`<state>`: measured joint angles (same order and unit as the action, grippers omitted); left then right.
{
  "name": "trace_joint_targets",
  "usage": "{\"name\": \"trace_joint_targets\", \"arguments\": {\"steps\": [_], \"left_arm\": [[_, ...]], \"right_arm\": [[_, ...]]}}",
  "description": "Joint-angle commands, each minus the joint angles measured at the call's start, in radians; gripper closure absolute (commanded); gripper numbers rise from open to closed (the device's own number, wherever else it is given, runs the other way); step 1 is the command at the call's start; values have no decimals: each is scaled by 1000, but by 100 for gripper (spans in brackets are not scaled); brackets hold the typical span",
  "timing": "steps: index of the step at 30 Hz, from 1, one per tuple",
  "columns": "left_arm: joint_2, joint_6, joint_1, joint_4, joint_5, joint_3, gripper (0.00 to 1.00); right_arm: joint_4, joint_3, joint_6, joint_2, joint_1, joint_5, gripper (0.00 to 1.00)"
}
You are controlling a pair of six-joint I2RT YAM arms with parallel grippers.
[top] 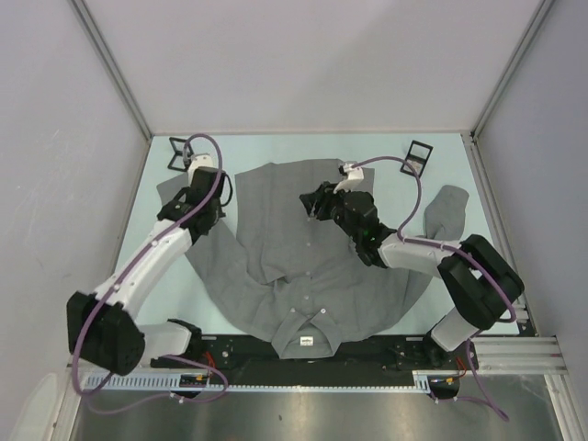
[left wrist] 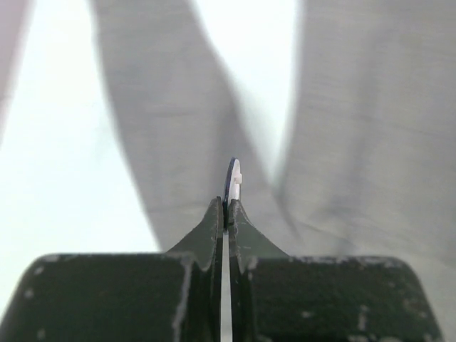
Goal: Remove the brooch from the garment
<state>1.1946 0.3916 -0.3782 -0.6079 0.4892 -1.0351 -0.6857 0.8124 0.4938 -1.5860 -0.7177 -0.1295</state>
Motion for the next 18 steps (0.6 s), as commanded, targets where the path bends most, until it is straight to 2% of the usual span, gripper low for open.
{"name": "trace_joint_targets", "arguments": {"steps": [1,4,6,8,13,18], "left_arm": [[132,-137,97,155,189,-51,100],[250,-210,147,250,286,-124,100],[393,-253,180,289,321,-207,100],[518,-367,191,344,405,-243,100],[698,-578,231,543,416,-309,100],[862,-648,278,582,449,-474,100]], "right_arm": [[-48,36,-105,-19,4,74,52],[-28,34,-129,-29,14,103,51],[-29,33,-121,-37,37,125,51],[-35,31,-81,-43,75,177,51],[-80,28,-15,-72,142,260,51],[-107,27,17,-92,188,286,51]]}}
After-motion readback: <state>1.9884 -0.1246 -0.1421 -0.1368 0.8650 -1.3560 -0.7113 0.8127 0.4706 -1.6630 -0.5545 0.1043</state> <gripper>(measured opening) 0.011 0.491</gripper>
